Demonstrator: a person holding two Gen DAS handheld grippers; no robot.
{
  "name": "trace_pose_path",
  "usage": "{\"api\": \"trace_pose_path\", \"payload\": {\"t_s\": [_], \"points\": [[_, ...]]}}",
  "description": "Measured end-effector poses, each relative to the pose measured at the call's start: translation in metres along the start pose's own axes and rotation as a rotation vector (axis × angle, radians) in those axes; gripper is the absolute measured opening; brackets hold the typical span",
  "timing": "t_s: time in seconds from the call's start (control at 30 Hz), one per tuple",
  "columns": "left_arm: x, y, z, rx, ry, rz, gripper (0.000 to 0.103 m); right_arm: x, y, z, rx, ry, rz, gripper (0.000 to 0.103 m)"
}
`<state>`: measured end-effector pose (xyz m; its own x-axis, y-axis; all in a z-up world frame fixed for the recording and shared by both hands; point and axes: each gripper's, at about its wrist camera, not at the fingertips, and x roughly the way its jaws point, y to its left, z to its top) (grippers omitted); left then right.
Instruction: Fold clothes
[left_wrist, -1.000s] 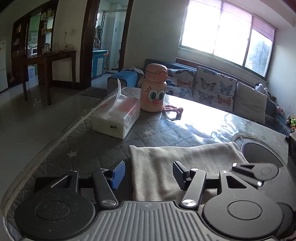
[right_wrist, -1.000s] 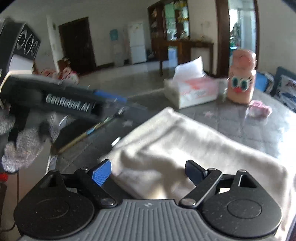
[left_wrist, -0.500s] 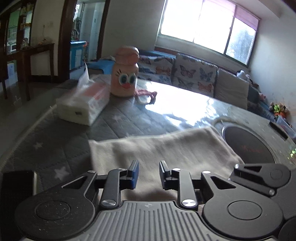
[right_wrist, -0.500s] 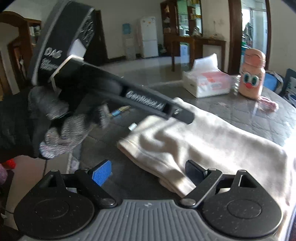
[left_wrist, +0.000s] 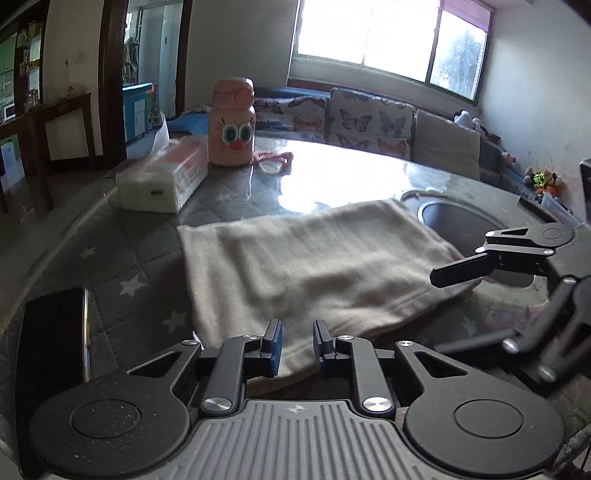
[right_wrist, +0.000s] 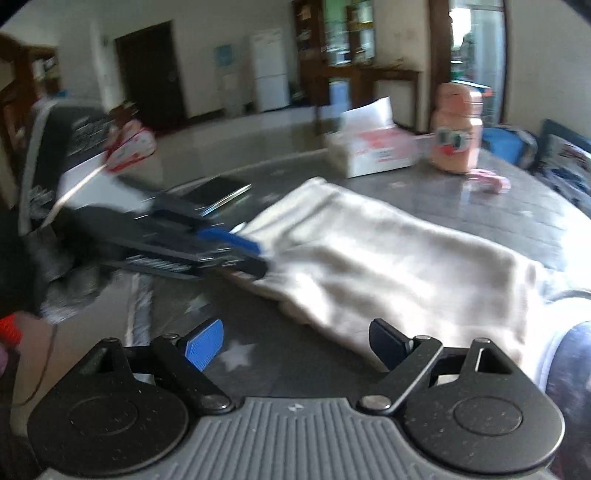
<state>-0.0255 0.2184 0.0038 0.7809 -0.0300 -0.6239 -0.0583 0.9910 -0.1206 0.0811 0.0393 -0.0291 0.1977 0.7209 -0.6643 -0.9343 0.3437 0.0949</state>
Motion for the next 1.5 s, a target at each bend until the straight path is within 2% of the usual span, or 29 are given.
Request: {"api": "trace_pose_path", "payload": {"t_s": [0.17, 0.3, 0.4, 0.47, 0.5, 0.57, 0.63, 0.73, 0.77, 0.8, 0.87, 0.93, 1.03, 1.5], "points": [[0.009, -0.009, 0.017, -0.011, -0.042, -0.022, 0.020, 0.004, -0.026, 0.000, 0.114, -0.008, -0.141, 0.073], [0.027, -0.016, 0.011, 0.002, 0.017, -0.021, 0.020, 0.004, -0.038, -0.008, 0.164, 0.006, -0.202, 0.067], [0.026, -0.015, 0.001, 0.002, 0.031, -0.012, 0.023, -0.001, -0.038, -0.017, 0.157, 0.031, -0.220, 0.068], [0.021, -0.014, -0.001, -0.017, 0.034, -0.004, 0.034, -0.006, -0.036, -0.023, 0.152, 0.039, -0.215, 0.069], [0.018, -0.013, -0.002, -0.027, 0.036, 0.000, 0.042, -0.008, -0.035, -0.025, 0.159, 0.033, -0.212, 0.072], [0.013, -0.016, -0.004, -0.032, 0.040, 0.014, 0.046, -0.012, -0.034, -0.028, 0.173, 0.021, -0.210, 0.077], [0.008, -0.019, -0.008, -0.038, 0.044, 0.022, 0.058, -0.013, -0.032, -0.029, 0.182, 0.017, -0.220, 0.083], [0.003, -0.024, -0.012, -0.048, 0.044, 0.035, 0.067, -0.015, -0.031, -0.032, 0.191, 0.020, -0.232, 0.087], [0.002, -0.024, -0.013, -0.056, 0.047, 0.042, 0.070, -0.016, -0.030, -0.033, 0.194, 0.020, -0.236, 0.093], [0.001, -0.025, -0.014, -0.064, 0.050, 0.049, 0.075, -0.017, -0.029, -0.034, 0.197, 0.021, -0.240, 0.094], [-0.002, -0.027, -0.015, -0.067, 0.050, 0.058, 0.079, -0.019, -0.028, -0.035, 0.203, 0.023, -0.248, 0.095], [-0.004, -0.031, -0.016, -0.065, 0.046, 0.067, 0.091, -0.020, -0.027, -0.037, 0.209, 0.025, -0.257, 0.102], [-0.009, -0.037, -0.016, -0.059, 0.036, 0.081, 0.102, -0.022, -0.025, -0.040, 0.218, 0.027, -0.269, 0.103], [-0.014, -0.058, -0.024, -0.062, 0.050, 0.108, 0.103, -0.026, -0.020, -0.055, 0.260, 0.081, -0.309, 0.103]]}}
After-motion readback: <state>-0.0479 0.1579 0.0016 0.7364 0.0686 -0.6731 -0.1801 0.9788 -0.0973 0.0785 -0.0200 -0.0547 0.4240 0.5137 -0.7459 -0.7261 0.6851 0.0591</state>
